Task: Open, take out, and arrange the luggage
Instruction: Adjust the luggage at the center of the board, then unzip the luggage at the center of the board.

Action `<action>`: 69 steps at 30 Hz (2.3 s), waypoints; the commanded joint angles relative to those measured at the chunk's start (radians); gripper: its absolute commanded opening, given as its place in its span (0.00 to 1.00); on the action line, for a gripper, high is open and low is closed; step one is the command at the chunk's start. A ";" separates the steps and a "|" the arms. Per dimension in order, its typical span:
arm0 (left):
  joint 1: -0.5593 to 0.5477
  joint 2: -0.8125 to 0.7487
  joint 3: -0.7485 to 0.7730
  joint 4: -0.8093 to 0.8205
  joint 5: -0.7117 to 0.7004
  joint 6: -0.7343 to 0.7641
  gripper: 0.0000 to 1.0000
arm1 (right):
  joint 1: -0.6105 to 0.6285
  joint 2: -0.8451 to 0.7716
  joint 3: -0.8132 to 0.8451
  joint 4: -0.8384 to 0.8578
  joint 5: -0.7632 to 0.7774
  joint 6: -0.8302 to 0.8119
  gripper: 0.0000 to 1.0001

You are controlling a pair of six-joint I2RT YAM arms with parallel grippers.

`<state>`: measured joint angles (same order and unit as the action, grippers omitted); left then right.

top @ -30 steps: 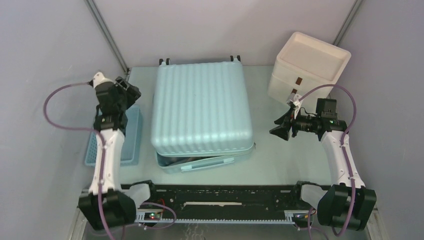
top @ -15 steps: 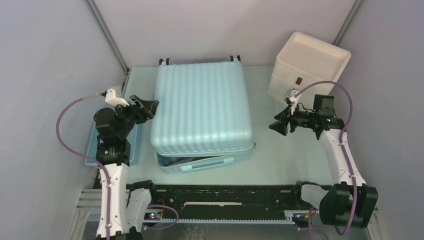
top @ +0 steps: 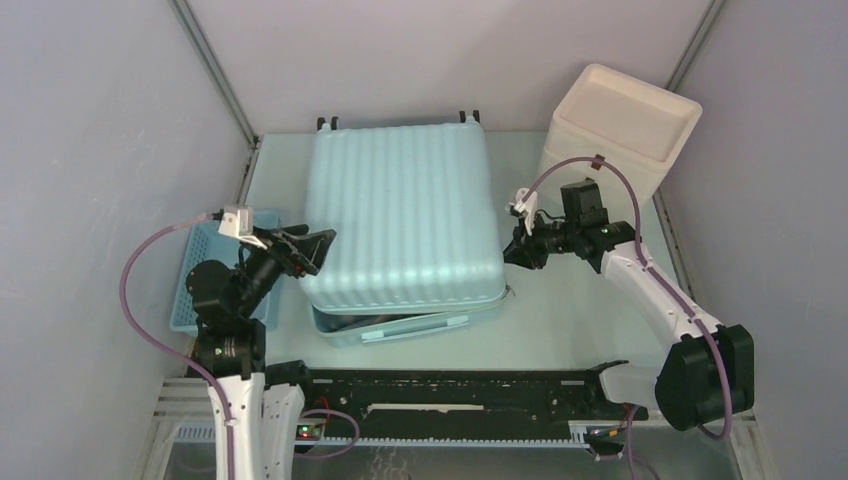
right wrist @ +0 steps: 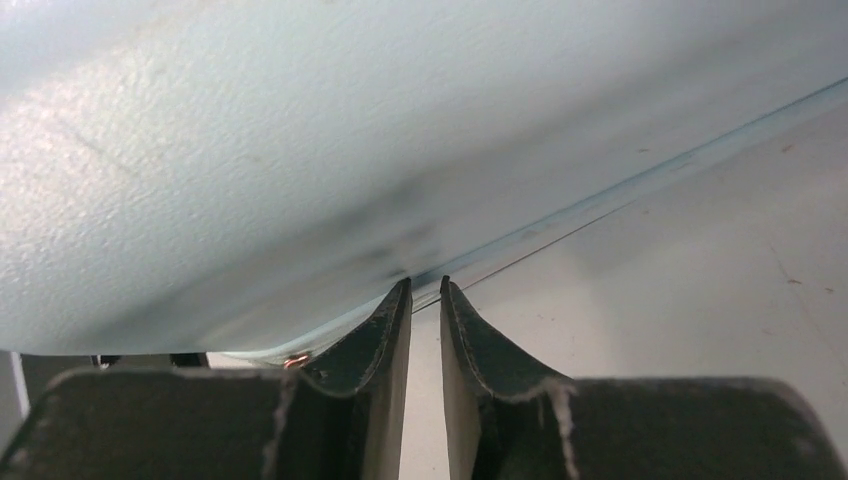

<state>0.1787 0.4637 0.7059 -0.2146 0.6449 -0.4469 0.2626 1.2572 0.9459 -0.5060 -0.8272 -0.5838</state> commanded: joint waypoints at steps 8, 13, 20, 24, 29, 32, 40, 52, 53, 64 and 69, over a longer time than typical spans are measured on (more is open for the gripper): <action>-0.012 -0.058 -0.062 0.076 0.069 -0.106 0.78 | 0.194 -0.037 -0.025 -0.078 -0.156 -0.123 0.26; -0.131 -0.050 -0.055 0.090 0.015 -0.127 0.78 | 0.250 -0.037 -0.029 -0.070 -0.156 -0.116 0.28; -0.357 0.003 -0.027 0.091 -0.101 -0.097 0.78 | 0.200 -0.095 -0.029 -0.132 -0.113 -0.198 0.35; -0.415 0.028 -0.013 0.090 -0.134 -0.065 0.78 | 0.112 -0.156 -0.030 -0.209 -0.136 -0.296 0.43; -0.419 0.052 0.016 0.087 -0.125 -0.012 0.82 | 0.054 -0.221 -0.072 -0.255 -0.183 -0.362 0.60; -0.418 0.063 0.036 0.084 -0.147 0.026 0.93 | 0.031 -0.224 -0.094 -0.280 -0.227 -0.417 0.67; -0.418 0.108 0.046 0.079 -0.127 0.073 1.00 | 0.018 -0.174 -0.095 -0.394 -0.280 -0.568 0.68; -0.418 0.165 0.061 0.041 -0.088 0.222 1.00 | 0.018 -0.136 -0.106 -0.388 -0.254 -0.564 0.68; -0.418 0.163 0.058 0.042 -0.092 0.233 1.00 | 0.019 -0.134 -0.109 -0.388 -0.250 -0.561 0.68; -0.418 0.130 0.013 0.026 -0.160 0.314 1.00 | 0.027 -0.101 -0.116 -0.401 -0.225 -0.570 0.68; -0.418 0.117 0.006 0.004 -0.182 0.333 1.00 | 0.031 -0.097 -0.119 -0.398 -0.217 -0.570 0.68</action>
<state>-0.2337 0.5964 0.7036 -0.2001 0.4950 -0.1593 0.2855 1.1564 0.8291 -0.8989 -1.0451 -1.1324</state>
